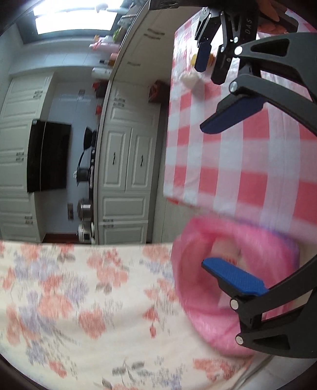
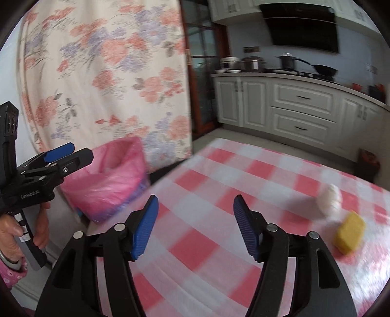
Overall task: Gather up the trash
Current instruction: 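Move both tools back over the table toward the tissue and sponge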
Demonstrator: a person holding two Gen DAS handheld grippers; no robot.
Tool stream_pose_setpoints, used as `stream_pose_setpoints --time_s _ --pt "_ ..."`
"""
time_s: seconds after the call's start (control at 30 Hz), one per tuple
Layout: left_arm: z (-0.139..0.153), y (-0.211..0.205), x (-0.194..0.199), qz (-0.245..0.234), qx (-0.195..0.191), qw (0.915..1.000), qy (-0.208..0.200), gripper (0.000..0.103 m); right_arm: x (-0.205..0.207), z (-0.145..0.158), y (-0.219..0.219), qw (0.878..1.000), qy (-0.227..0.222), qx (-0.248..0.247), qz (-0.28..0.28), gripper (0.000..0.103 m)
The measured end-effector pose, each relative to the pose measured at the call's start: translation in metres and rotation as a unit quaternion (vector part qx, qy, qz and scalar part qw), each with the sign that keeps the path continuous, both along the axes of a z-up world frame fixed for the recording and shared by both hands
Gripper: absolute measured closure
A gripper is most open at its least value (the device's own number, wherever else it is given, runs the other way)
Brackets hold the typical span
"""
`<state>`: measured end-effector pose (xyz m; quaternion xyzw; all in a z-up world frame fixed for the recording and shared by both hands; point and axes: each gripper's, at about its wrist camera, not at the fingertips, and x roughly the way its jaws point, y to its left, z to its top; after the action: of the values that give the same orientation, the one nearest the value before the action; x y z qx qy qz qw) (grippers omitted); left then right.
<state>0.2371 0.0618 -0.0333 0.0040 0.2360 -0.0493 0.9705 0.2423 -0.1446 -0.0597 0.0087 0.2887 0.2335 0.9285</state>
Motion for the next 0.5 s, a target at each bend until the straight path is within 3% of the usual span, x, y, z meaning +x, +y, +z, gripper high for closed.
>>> stream_pose_setpoints --time_s 0.3,0.5 --pt "-0.035 -0.107 0.018 -0.066 -0.009 0.9971 0.038 0.005 -0.011 -0.026 -0.109 0.992 0.024 -0.021 -0.120 0.038" --pt "-0.058 -0.153 0.032 -0.072 0.014 0.9957 0.057 0.005 0.004 -0.048 -0.147 0.978 0.057 -0.036 -0.196 0.035"
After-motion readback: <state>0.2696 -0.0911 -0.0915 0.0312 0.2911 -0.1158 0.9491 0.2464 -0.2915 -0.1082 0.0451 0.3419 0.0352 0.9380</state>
